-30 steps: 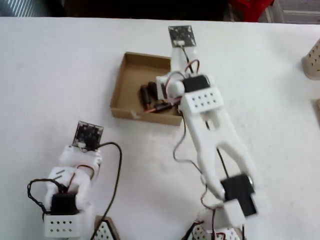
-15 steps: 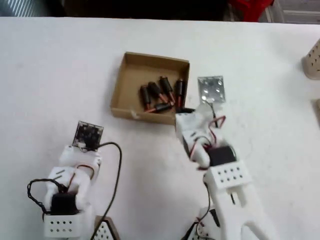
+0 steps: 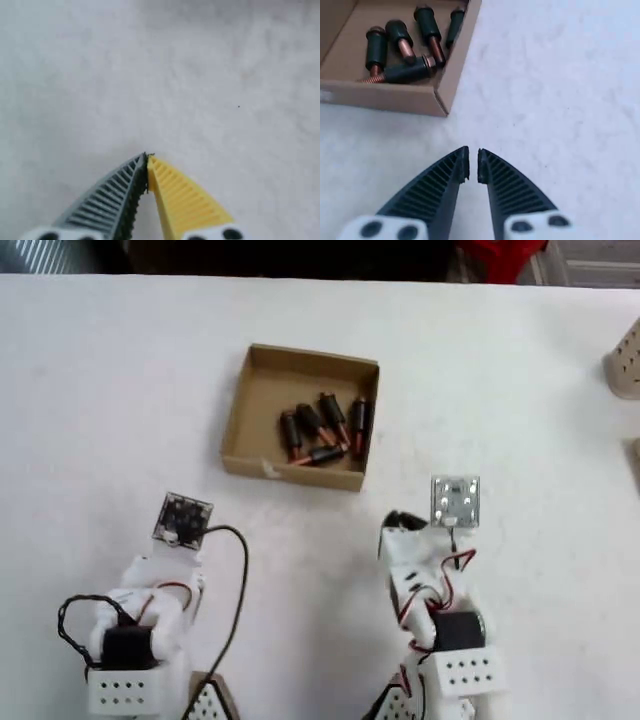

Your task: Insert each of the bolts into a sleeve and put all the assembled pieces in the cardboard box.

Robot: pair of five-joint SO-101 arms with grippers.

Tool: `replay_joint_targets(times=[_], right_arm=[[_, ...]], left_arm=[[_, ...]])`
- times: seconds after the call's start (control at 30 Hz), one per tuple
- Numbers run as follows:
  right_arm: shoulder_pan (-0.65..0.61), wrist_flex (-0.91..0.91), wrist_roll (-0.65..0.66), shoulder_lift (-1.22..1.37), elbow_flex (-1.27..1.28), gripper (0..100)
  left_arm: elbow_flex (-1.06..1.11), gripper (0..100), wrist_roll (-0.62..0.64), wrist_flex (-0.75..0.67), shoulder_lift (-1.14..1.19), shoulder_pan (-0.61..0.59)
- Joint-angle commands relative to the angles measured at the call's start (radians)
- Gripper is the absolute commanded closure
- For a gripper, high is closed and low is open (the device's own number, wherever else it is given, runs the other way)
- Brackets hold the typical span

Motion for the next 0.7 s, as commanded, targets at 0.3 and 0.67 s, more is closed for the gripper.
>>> replay_joint_targets(times=[0.3, 0.67], right_arm=[[-0.015, 0.392, 0.014, -0.246, 0.032, 97.8], [-0.015, 0.559, 0.014, -0.246, 0.028, 97.9]], left_arm=[[-0.002, 98, 0.002, 0.011, -0.010, 0.005], [-0.002, 98, 0.002, 0.011, -0.010, 0.005]])
